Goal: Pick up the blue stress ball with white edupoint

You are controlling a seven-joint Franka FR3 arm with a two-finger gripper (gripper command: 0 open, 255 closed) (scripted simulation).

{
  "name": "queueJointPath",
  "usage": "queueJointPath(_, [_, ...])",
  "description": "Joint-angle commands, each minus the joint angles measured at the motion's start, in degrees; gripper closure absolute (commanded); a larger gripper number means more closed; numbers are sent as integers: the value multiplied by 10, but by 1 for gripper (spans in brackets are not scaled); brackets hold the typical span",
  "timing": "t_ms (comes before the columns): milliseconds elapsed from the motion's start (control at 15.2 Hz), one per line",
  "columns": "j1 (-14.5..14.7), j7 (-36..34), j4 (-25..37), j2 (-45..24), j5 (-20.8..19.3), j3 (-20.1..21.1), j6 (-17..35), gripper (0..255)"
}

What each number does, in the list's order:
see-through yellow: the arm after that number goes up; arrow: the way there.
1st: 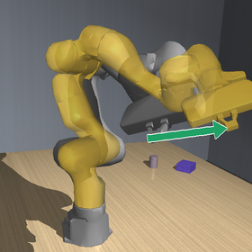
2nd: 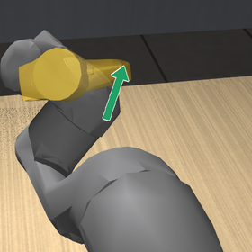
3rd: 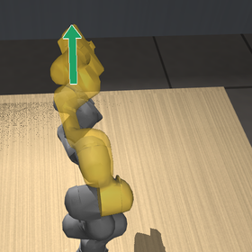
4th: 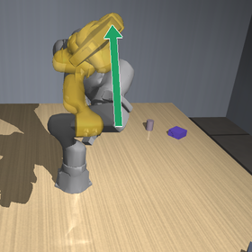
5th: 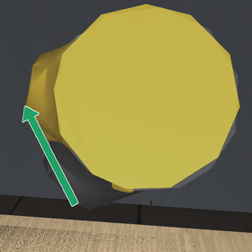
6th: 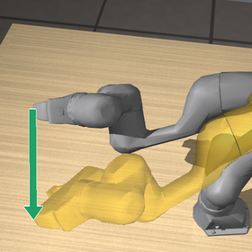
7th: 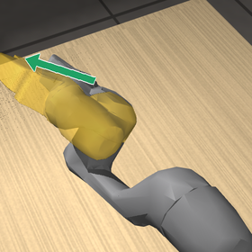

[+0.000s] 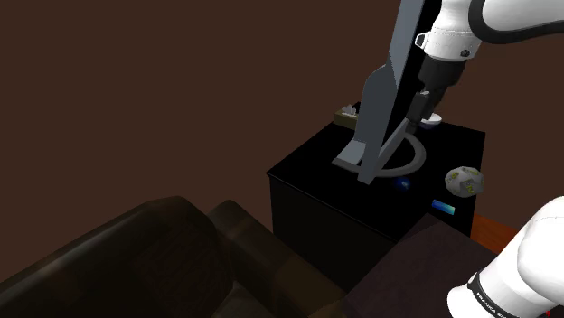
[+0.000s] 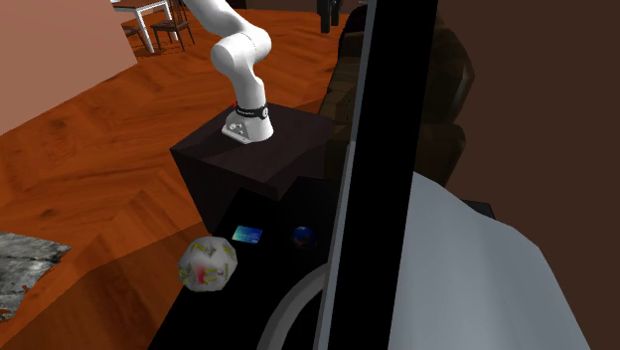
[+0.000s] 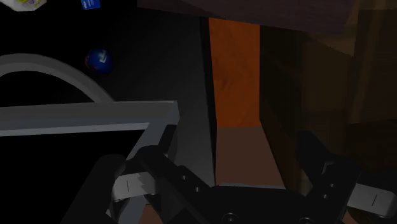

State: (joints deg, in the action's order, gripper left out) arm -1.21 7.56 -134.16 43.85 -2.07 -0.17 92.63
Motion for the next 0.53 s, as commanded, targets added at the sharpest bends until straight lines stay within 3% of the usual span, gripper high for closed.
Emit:
queueJointPath(0, [0, 0, 0, 0, 0, 0, 0, 0])
queueJointPath(462, [-16, 108, -104, 18, -40, -90, 100, 0])
